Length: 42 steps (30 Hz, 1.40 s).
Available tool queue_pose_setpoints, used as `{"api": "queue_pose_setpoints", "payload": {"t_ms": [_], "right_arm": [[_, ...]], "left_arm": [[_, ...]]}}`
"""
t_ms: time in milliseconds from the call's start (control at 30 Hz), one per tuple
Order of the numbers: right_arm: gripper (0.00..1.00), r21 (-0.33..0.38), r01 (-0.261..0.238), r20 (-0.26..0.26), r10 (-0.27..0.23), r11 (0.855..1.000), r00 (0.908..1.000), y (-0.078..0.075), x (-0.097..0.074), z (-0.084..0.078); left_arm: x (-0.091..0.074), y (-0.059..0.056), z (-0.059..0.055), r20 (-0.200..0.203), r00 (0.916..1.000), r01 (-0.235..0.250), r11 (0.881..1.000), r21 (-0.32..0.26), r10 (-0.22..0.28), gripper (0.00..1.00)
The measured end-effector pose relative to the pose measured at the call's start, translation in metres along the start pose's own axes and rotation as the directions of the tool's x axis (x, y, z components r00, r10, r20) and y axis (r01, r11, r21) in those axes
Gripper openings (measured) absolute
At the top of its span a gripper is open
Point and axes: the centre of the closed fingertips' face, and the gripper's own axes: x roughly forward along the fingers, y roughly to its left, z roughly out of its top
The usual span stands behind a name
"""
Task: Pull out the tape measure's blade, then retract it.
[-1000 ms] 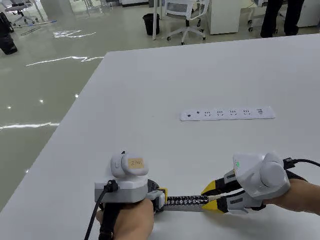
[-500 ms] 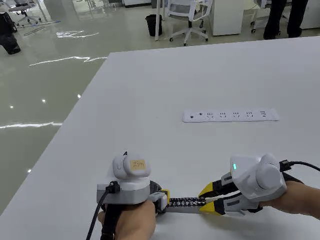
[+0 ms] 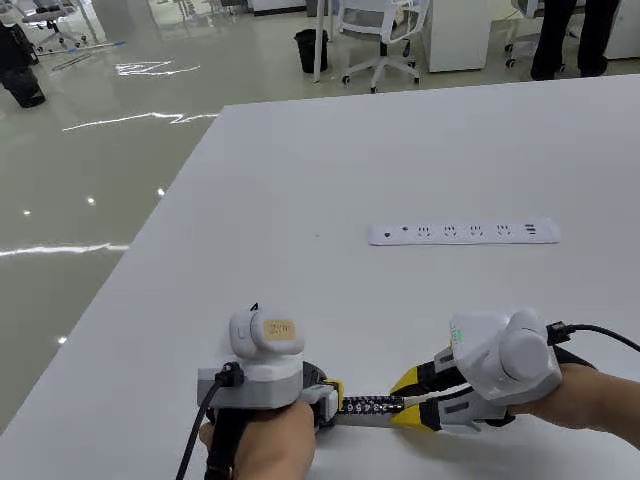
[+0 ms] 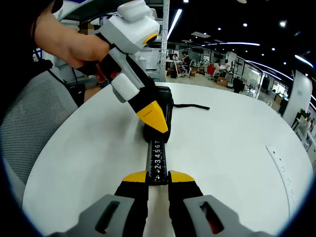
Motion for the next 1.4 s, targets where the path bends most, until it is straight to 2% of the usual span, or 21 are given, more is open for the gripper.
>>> {"api": "queue_pose_setpoints", "payload": {"t_ms": [1400], "right_arm": [[0.14,-0.016,-0.002,-0.011,0.002,1.000,0.9999,0.001,0.016,0.008]], "left_arm": [[0.000,0.000,0.000,0.003,1.0000,0.004,1.000,-0.002,-0.004,0.59]]}}
